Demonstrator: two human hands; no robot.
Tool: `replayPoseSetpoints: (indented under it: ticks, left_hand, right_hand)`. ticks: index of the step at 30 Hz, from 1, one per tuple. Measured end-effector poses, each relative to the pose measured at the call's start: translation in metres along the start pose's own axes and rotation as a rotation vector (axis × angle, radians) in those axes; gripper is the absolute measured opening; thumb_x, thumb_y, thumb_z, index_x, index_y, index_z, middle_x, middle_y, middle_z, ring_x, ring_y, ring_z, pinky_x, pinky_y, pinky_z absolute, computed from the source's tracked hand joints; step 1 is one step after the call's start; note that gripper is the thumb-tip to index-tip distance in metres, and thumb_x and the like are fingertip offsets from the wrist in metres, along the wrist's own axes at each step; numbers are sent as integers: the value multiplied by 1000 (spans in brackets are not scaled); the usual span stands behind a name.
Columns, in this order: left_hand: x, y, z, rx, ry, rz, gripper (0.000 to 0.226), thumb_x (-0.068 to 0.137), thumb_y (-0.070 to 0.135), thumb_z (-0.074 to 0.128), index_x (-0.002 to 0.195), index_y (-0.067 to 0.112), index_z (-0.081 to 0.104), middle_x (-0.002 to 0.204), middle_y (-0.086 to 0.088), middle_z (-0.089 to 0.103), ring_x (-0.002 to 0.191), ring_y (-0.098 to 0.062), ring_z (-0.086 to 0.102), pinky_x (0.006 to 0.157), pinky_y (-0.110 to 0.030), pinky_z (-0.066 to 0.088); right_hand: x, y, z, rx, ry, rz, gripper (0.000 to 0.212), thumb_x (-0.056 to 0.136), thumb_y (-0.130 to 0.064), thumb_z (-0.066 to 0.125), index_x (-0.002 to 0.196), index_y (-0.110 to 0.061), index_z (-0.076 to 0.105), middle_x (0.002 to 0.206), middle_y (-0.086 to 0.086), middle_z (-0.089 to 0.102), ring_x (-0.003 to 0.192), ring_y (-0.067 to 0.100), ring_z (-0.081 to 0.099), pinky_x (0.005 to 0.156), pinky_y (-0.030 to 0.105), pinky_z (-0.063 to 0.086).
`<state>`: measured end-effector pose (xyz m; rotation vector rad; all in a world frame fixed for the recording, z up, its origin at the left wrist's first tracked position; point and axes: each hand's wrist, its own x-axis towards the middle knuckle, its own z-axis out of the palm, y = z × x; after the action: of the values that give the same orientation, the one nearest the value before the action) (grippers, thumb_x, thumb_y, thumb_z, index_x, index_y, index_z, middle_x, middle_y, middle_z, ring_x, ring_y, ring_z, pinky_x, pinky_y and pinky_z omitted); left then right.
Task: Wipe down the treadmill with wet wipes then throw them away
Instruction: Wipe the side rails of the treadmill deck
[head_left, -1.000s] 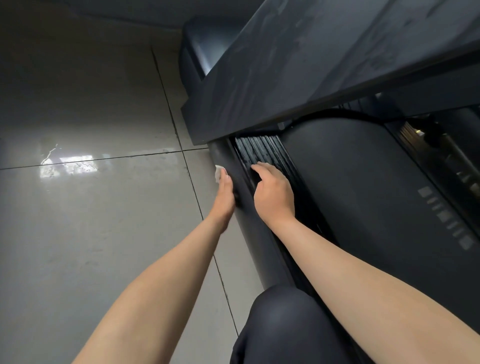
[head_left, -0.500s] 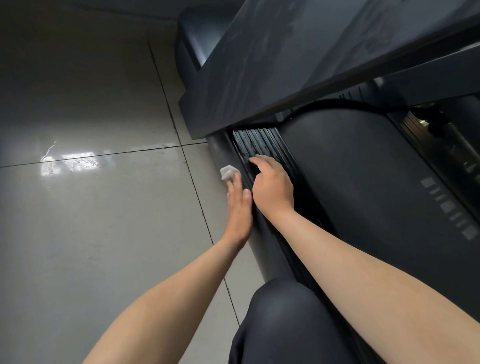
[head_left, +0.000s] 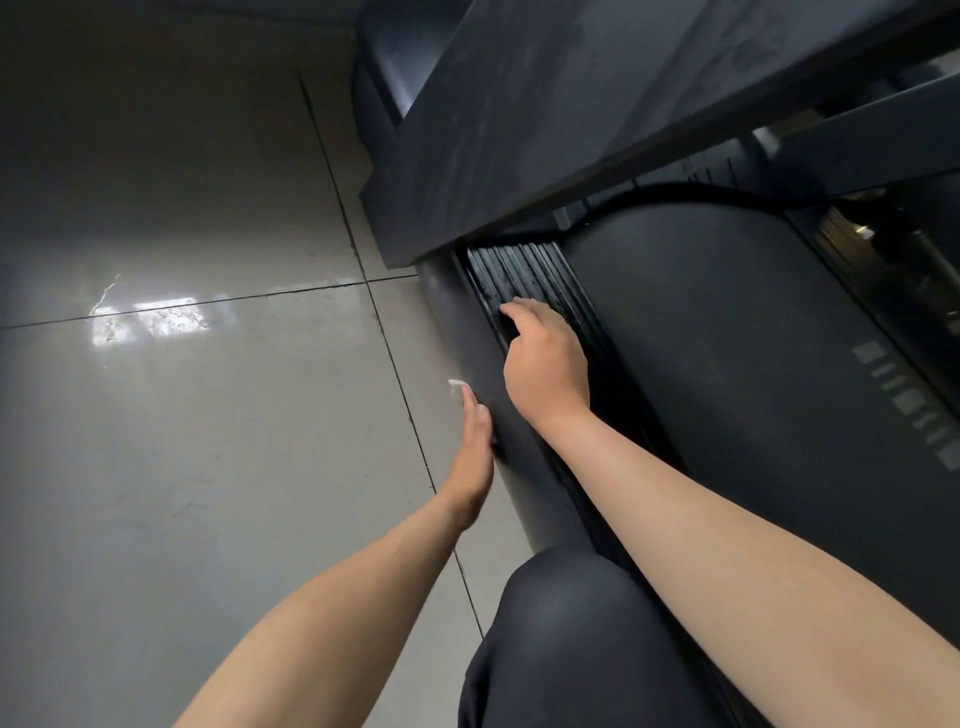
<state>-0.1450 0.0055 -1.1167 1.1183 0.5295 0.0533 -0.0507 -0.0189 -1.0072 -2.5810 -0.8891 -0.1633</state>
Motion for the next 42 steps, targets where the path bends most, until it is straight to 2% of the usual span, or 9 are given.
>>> replayPoseSetpoints:
  ticks: [3, 9, 14, 17, 22, 28, 33, 38, 42]
  left_hand:
    - [7, 9, -1, -12, 4, -26, 65, 102, 66, 15, 155, 46, -17, 165, 22, -12, 154, -6, 1, 127, -40, 4]
    - [13, 23, 15, 268, 106, 326, 56, 111, 38, 21, 158, 33, -10, 153, 39, -22, 147, 4, -26, 125, -37, -11]
    - [11, 6, 3, 202, 67, 240, 60, 111, 41, 22, 160, 30, -10, 165, 19, -20, 150, 5, -17, 127, -33, -6]
    - [3, 6, 1, 116, 79, 119, 58, 111, 42, 19, 161, 31, -8, 164, 23, -11, 149, 9, -6, 128, -33, 0]
    - [11, 39, 7, 142, 127, 325, 56, 110, 38, 23, 161, 23, 7, 163, 26, 2, 149, 13, 1, 126, -24, 2]
    - [34, 76, -10, 705, 177, 733, 47, 110, 31, 26, 152, 21, 46, 166, 13, 21, 156, -14, 9, 127, -35, 8]
    - [64, 103, -24, 1176, 216, 632, 60, 105, 51, 6, 152, 38, 41, 164, 13, 28, 156, -23, 10, 126, -46, 14]
    - [83, 141, -27, 1169, 269, 496, 62, 98, 50, 10, 150, 36, 40, 164, 6, 28, 148, -28, 25, 114, -48, 33]
    - [58, 132, -19, 1107, 183, 689, 41, 107, 26, 35, 139, 14, 58, 157, -2, 44, 149, -14, 19, 120, -52, 26]
  right_hand:
    - [0, 1, 0, 5, -15, 4, 46, 91, 2, 46, 133, -6, 61, 139, 10, 59, 133, 28, 50, 112, 44, 40]
    - [2, 1, 0, 48, 5, 35, 44, 94, 0, 45, 133, -8, 62, 140, 8, 59, 135, 25, 49, 113, 43, 39]
    - [1, 1, -2, 74, 17, 34, 43, 93, 1, 46, 131, -7, 64, 138, 8, 61, 133, 24, 51, 112, 43, 41]
    - [-1, 0, -2, 103, 42, 41, 42, 91, -1, 44, 125, -6, 67, 132, 9, 64, 129, 25, 54, 110, 44, 42]
    - [2, 4, -2, 95, 144, 170, 43, 88, -10, 42, 122, -13, 69, 125, 2, 68, 123, 22, 55, 104, 43, 40]
    - [2, 10, -7, 239, 198, 314, 41, 90, 1, 48, 125, -14, 66, 127, 1, 64, 124, 20, 51, 107, 38, 38]
    - [2, 8, -5, 167, 157, 266, 40, 90, -1, 49, 124, -14, 66, 126, 1, 65, 124, 20, 52, 104, 36, 34]
    - [3, 7, -5, 130, 97, 213, 41, 92, -6, 48, 128, -16, 64, 130, -1, 63, 127, 19, 50, 108, 37, 32]
    - [3, 4, -6, 113, 67, 189, 38, 96, -12, 47, 129, -20, 64, 131, -4, 62, 129, 16, 47, 109, 36, 29]
